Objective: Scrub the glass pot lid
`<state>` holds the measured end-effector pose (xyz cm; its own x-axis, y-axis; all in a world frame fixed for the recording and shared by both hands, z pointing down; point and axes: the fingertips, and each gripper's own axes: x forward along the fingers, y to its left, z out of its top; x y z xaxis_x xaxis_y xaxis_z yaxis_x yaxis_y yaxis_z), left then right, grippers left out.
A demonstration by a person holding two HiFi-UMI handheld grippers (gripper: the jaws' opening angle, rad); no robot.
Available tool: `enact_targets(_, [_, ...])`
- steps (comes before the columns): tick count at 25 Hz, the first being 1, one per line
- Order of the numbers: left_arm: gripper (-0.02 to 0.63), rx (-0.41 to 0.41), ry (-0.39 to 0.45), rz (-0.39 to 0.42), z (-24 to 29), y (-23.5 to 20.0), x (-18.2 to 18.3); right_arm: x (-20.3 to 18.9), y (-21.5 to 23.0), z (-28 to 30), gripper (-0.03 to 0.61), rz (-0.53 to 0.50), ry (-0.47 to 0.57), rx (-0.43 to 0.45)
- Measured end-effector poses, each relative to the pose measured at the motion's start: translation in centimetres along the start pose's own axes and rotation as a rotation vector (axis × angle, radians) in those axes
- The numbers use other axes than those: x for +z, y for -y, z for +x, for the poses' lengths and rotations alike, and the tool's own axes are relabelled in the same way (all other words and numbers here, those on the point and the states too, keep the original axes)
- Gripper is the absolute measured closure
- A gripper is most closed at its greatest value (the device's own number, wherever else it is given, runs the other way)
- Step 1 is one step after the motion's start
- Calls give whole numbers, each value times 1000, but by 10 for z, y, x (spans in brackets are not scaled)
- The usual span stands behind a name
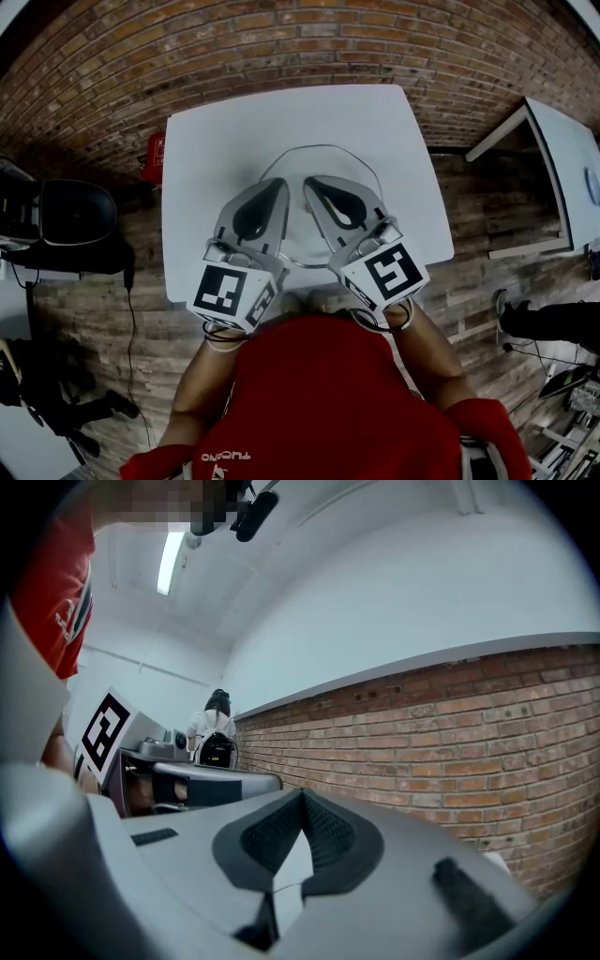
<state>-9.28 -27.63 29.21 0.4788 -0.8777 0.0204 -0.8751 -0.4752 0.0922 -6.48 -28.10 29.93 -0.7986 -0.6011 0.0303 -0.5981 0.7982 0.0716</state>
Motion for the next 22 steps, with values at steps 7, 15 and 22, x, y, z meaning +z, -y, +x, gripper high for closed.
enact_targets(7, [597, -8, -2, 9, -1, 0, -1, 0, -2, 0, 549, 3, -5, -5])
enact_targets(15, [597, -25, 1, 21, 0, 1, 0, 0, 0, 0, 550, 4, -14, -20])
enact_targets(22, [597, -27, 3, 3, 4, 1, -3, -4, 5, -1, 549, 6, -21, -29])
